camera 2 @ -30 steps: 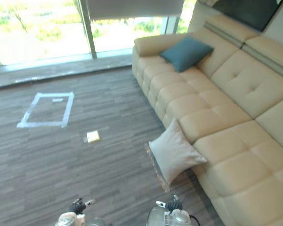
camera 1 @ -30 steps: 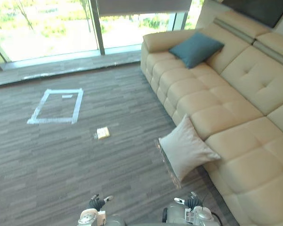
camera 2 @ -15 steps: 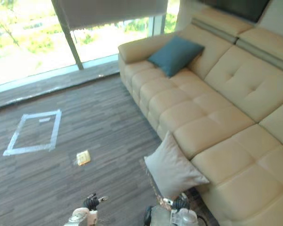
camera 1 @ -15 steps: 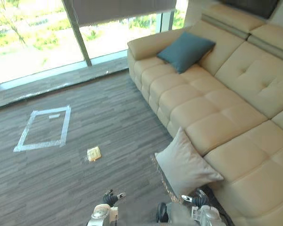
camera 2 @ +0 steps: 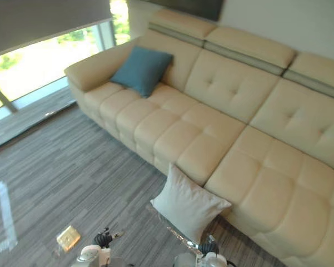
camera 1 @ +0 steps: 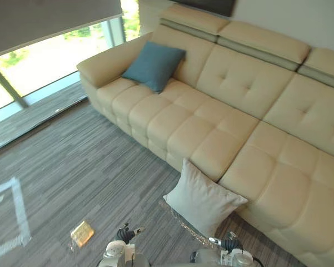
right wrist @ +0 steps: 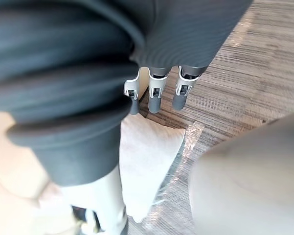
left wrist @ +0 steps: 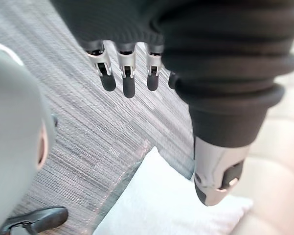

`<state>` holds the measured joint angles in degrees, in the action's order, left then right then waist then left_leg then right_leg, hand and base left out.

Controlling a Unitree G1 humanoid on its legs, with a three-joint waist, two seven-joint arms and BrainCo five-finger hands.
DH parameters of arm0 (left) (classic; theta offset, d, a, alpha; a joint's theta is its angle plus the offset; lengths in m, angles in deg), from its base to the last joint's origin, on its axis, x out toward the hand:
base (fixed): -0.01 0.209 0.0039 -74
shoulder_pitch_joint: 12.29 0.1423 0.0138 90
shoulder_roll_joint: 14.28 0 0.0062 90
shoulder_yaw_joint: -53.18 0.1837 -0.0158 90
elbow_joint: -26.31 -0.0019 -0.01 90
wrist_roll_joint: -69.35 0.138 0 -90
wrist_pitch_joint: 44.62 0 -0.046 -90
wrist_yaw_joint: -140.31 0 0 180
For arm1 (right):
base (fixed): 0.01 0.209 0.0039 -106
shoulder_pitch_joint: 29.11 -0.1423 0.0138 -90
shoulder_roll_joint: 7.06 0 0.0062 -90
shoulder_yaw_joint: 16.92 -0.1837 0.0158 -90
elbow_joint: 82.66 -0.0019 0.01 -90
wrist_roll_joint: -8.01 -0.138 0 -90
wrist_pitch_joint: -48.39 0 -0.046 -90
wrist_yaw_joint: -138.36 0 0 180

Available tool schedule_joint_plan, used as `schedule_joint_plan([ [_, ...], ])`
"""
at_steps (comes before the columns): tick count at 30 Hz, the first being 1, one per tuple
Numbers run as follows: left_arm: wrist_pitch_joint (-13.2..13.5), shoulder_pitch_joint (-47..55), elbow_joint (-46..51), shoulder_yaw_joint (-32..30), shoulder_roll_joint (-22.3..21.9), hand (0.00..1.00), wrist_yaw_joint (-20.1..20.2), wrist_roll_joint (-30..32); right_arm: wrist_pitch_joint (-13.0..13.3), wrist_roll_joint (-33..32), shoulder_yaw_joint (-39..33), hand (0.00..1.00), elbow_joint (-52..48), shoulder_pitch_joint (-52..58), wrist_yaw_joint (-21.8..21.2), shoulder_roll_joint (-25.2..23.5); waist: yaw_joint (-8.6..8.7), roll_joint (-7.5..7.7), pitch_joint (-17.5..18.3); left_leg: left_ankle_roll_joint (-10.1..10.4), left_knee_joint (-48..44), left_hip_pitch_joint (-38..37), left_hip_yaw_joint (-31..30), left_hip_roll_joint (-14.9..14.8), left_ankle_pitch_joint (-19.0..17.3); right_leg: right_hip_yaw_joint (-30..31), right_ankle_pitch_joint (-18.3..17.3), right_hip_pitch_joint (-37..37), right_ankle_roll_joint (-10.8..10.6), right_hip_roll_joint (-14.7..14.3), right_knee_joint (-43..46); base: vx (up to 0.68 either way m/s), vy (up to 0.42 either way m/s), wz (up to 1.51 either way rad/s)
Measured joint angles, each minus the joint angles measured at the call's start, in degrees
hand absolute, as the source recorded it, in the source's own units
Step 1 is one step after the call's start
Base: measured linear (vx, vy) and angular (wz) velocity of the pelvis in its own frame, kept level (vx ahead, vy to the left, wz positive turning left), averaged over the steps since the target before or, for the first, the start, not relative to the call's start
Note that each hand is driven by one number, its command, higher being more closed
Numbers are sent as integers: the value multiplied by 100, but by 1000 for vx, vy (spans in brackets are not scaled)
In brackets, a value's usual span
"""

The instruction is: Pick up cushions and gather them together orderly.

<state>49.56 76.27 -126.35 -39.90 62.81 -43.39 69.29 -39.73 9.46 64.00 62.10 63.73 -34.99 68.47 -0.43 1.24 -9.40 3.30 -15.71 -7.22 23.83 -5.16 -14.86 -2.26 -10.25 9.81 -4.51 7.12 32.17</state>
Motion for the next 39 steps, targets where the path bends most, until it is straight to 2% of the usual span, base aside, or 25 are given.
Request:
schedule_joint_plan([
  [1,0,-1,-2,36,9,0,-1,1,5,29,39,0,9,-21,-1,10,10,-4,0,0,45,-66,74,1,0,-181,5,47,14,53,75,114,66,-95],
  [2,0,-4,-3,132,34,0,-8,-2,10,88,128,0,15,-50,1,20,55,0,-1,-1,196,-253,252,14,0,-1153,-70,77,171,336,192,66,29,-58],
  [3,0,-6,-2,153,40,0,-8,-2,11,90,145,0,19,-49,2,24,50,13,2,-1,236,-297,293,24,0,-1406,-93,71,220,407,190,156,20,-92],
  [4,1,-4,-10,197,67,0,-6,-9,10,103,244,0,67,-79,-1,72,41,19,6,0,371,-390,450,86,0,-2250,-172,70,378,580,103,112,-19,-85],
  [6,2,-6,-39,201,35,0,3,-14,16,105,247,0,170,-167,0,150,50,-49,-8,2,408,-383,451,77,8,-2572,-157,53,415,568,-59,89,-34,-79],
  [7,-1,-19,-101,248,-13,0,5,-16,18,95,234,0,257,-275,2,263,73,-201,-52,6,500,-384,452,71,30,-2667,-122,27,578,448,-289,71,-60,-71],
  [8,-6,-27,-118,302,-45,0,10,-14,24,91,203,0,250,-295,3,315,129,-299,-74,56,525,-385,452,86,68,-2553,-141,0,615,336,-522,87,-69,-66],
  [11,-4,-23,-123,304,-64,0,26,0,22,79,8,0,252,-255,8,335,139,-336,-77,137,168,-347,386,28,130,-2512,-140,-211,619,235,-848,72,-56,-29],
  [13,6,-26,-81,305,-62,0,56,3,21,75,3,0,245,-192,7,328,123,-298,-89,149,-749,-75,372,-188,134,-2438,-131,-481,629,119,-1191,38,-65,-16],
  [14,9,-4,6,298,-61,0,53,2,19,75,-12,0,231,-159,13,322,66,-317,-95,228,-1644,212,345,-466,181,-2363,-77,-650,658,6,-1404,19,-34,-35],
  [15,34,8,68,295,-55,0,47,-2,-24,73,-18,0,234,-142,17,301,-10,-301,-125,260,-2298,551,43,-625,-41,-2201,-75,-782,693,-95,-1536,30,-5,-41],
  [16,38,12,94,295,-56,0,44,-2,-32,71,-22,0,234,-140,18,301,-9,-310,-126,247,-2321,607,-97,-611,-132,-2148,-84,-805,708,-121,-1556,36,47,-62],
  [18,50,25,192,293,-50,0,40,-13,-29,66,-97,0,234,-156,24,279,-36,-282,-146,89,-1664,957,-849,-401,-415,-1745,-65,-778,680,-146,-1563,65,91,-81],
  [19,52,28,205,289,-50,0,39,-14,-32,66,-103,0,236,-151,27,277,-43,-278,-148,87,-1515,981,-951,-369,-415,-1684,-58,-776,668,-146,-1563,62,130,-87],
  [20,52,33,240,287,-52,0,34,-17,-27,43,-142,0,228,-167,36,268,-65,-273,-150,90,-1085,1040,-1349,-264,-392,-1502,-48,-775,617,-146,-1559,70,204,-110],
  [21,56,37,249,290,-59,0,17,-25,-24,38,-137,0,231,-128,61,280,-119,-289,-142,261,-425,1007,-1823,-172,124,-1192,-53,-751,444,-192,-1487,84,235,-126],
  [23,50,39,229,286,-50,0,11,-57,-15,23,-140,0,187,-104,74,236,-127,-234,-79,211,-258,801,-1643,-77,126,-967,-8,-749,284,-146,-1495,86,174,-71],
  [24,53,24,234,280,-48,0,3,-65,-20,23,-142,0,86,-12,69,159,-120,-137,-23,159,-175,778,-1510,-32,119,-921,70,-794,216,-83,-1654,117,161,-27],
  [26,46,32,234,229,-26,0,11,-62,-27,23,-137,0,65,69,64,-1,-131,-9,25,140,-110,710,-1348,54,132,-798,169,-764,131,-33,-1770,192,180,-30],
  [28,40,39,221,230,-33,0,14,-59,-26,27,-139,0,75,85,62,-29,-116,37,55,136,-60,642,-1340,132,134,-778,196,-807,76,7,-1865,145,109,-10],
  [36,40,115,80,36,-50,0,16,-7,-22,34,-150,0,261,53,54,88,-110,-148,136,10,364,177,-1348,261,213,-654,203,-1196,18,30,-2170,96,31,-8],
  [39,45,120,8,10,-38,0,15,-7,-19,35,-175,0,373,49,56,89,-109,-141,171,-64,496,56,-1399,284,284,-654,209,-1323,16,12,-2277,36,-18,0],
])
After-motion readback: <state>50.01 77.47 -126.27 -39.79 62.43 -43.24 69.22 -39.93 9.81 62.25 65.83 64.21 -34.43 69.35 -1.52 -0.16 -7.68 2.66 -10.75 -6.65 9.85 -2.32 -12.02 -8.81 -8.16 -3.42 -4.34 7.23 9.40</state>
